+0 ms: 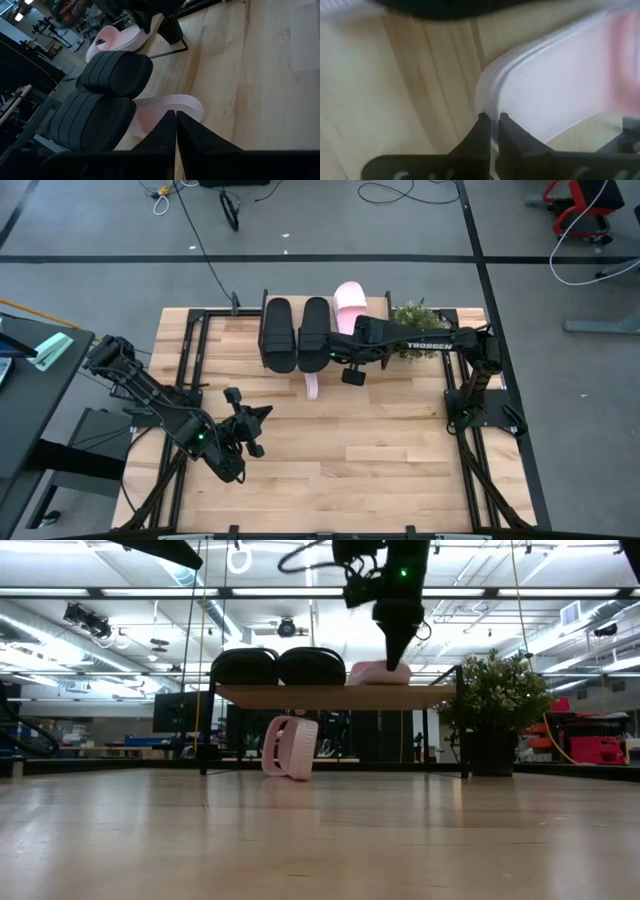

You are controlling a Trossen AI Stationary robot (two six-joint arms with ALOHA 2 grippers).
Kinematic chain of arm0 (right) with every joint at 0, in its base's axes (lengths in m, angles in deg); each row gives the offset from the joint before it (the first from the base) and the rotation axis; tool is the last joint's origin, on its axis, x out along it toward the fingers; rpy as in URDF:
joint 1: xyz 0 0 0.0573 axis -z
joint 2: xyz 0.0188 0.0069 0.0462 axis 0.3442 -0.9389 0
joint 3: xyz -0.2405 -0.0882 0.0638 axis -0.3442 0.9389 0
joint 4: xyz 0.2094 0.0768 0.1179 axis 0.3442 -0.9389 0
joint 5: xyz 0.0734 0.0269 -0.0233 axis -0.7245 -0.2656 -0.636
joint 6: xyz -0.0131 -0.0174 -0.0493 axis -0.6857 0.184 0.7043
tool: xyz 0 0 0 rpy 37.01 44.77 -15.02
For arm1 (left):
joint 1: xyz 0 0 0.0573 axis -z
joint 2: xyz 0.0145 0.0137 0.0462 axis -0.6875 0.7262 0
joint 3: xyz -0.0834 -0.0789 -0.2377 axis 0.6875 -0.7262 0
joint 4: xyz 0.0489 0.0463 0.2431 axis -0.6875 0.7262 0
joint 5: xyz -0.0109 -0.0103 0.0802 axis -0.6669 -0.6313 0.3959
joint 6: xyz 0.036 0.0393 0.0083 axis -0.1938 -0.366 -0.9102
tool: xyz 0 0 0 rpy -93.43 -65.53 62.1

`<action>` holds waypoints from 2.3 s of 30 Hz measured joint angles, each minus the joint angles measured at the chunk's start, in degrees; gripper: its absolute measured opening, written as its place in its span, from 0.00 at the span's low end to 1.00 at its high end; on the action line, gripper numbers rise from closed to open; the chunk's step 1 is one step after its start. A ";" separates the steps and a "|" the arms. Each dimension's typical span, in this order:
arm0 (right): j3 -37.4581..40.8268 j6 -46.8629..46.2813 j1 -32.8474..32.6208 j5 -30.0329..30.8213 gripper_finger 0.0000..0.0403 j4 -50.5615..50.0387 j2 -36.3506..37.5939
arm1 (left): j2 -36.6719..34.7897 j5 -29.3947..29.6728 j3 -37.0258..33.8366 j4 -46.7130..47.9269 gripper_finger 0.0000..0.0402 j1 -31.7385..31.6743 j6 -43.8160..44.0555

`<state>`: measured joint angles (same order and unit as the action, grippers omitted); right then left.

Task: Pick and place slides into the shelf
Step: Put the right white slide on the shelf

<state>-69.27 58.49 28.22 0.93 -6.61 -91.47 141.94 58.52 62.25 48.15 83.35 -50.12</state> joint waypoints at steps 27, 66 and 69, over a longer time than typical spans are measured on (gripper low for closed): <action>-1.69 2.57 -1.82 -2.72 0.10 5.55 0.03 | 0.00 0.01 0.00 -0.01 0.07 0.00 0.02; -1.71 8.44 1.52 -2.99 0.17 6.12 0.11 | 0.00 0.01 0.00 0.00 0.06 0.00 0.02; -1.71 8.86 1.92 -2.97 0.17 6.14 0.11 | 0.00 0.01 0.00 -0.01 0.07 0.00 0.02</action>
<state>-70.98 67.35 30.13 -2.04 -0.48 -91.36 141.94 58.53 62.25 48.14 83.35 -50.10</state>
